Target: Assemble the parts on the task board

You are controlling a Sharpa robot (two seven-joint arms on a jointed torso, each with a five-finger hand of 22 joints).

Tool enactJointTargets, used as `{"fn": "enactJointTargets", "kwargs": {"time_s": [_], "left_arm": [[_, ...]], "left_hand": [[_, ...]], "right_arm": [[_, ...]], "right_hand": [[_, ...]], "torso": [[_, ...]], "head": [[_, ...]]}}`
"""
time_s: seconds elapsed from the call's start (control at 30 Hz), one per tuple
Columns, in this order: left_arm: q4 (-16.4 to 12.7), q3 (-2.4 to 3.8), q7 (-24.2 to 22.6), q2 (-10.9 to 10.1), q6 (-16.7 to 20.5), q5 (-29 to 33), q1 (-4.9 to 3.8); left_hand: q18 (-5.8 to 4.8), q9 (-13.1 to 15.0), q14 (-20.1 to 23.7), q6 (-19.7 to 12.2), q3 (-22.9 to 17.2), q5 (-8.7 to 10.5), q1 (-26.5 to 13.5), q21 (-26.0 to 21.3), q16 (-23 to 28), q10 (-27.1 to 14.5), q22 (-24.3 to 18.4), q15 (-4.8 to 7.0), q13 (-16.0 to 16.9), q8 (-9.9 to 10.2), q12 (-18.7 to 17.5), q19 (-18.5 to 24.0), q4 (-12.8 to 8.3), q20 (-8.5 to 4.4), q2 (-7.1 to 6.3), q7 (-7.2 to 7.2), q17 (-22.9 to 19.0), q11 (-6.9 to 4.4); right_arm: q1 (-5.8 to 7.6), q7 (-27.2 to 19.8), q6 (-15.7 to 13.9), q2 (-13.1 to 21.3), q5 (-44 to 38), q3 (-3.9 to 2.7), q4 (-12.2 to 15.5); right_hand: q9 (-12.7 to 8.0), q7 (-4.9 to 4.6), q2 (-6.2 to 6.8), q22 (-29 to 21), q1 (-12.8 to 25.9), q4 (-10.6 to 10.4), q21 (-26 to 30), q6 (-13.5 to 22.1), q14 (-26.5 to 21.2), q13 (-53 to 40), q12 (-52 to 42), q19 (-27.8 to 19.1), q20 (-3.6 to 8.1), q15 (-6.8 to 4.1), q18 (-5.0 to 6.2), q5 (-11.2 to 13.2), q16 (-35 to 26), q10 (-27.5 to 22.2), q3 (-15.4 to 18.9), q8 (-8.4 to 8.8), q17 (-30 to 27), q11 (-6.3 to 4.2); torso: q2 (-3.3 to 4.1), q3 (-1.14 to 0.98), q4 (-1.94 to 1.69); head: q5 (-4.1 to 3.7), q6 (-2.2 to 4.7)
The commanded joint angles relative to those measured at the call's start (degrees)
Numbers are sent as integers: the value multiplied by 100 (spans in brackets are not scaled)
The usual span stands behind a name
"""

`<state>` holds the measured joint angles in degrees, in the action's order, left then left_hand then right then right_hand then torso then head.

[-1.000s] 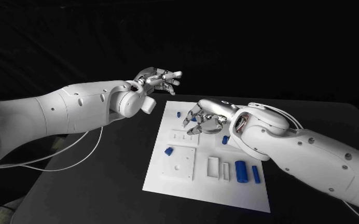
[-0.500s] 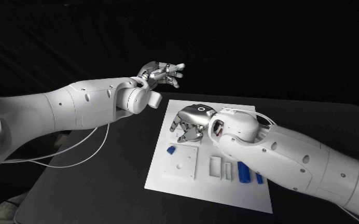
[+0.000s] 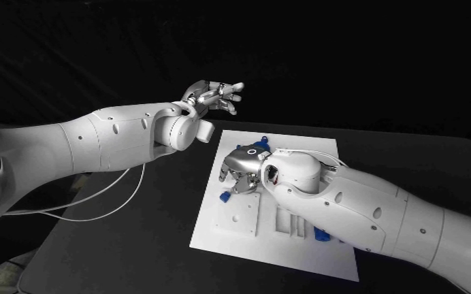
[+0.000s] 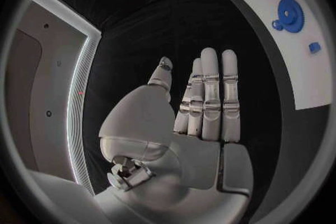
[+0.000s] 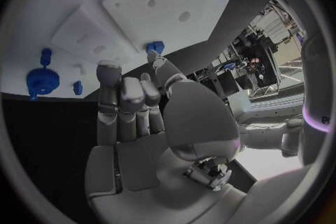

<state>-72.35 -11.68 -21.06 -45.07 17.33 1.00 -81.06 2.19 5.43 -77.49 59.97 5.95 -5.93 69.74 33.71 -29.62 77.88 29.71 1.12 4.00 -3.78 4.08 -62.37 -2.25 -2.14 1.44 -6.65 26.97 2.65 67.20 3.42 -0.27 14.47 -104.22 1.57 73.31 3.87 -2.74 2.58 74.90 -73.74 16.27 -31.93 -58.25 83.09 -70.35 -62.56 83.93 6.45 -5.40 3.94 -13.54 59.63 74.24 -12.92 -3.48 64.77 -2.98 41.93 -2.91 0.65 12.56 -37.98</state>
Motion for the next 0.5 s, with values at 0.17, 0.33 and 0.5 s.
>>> {"fn": "enactJointTargets", "kwargs": {"time_s": [0.17, 0.33, 0.5], "left_arm": [[-34, 10, -106, 38, 19, 21, -28], [-42, 11, -105, 42, 17, -18, -29], [-42, 11, -103, 45, 20, -29, -30]], "left_hand": [[85, 5, -14, -13, 10, -34, 42, -22, 31, -2, -8, -9, -9, 3, -28, -18, -27, 0, 14, 17, 9, -11], [85, 5, -14, -13, 10, -34, 42, -22, 31, -2, -8, -9, -9, 3, -28, -18, -27, 0, 14, 17, 9, -11], [83, 3, -19, -3, 24, -36, 47, -19, 34, 12, -14, -6, -9, 4, -26, -20, -35, -3, 31, 21, 22, -17]], "right_arm": [[-44, 54, 225, -65, -214, 75, -93], [-72, 40, 239, -72, -223, 103, -100], [-85, 29, 277, -72, -228, 114, -88]], "right_hand": [[-6, -6, 74, 336, 8, -9, 5, 3, 26, -4, -17, 277, 22, -6, -67, -24, 19, 30, -91, -9, -12, 7], [-2, -15, 76, 334, 17, -10, 7, -32, 25, -7, -22, 276, 22, -7, -67, -34, 20, 34, -109, -15, -11, 9], [-3, -23, 73, 336, 15, -4, -1, -55, 25, -7, -22, 276, 21, -5, -68, -40, 19, 33, -127, -13, -13, 12]], "torso": [[4, 7, -3], [0, 2, 1], [0, 7, 4]], "head": [[22, -28], [39, -48], [30, -46]]}}
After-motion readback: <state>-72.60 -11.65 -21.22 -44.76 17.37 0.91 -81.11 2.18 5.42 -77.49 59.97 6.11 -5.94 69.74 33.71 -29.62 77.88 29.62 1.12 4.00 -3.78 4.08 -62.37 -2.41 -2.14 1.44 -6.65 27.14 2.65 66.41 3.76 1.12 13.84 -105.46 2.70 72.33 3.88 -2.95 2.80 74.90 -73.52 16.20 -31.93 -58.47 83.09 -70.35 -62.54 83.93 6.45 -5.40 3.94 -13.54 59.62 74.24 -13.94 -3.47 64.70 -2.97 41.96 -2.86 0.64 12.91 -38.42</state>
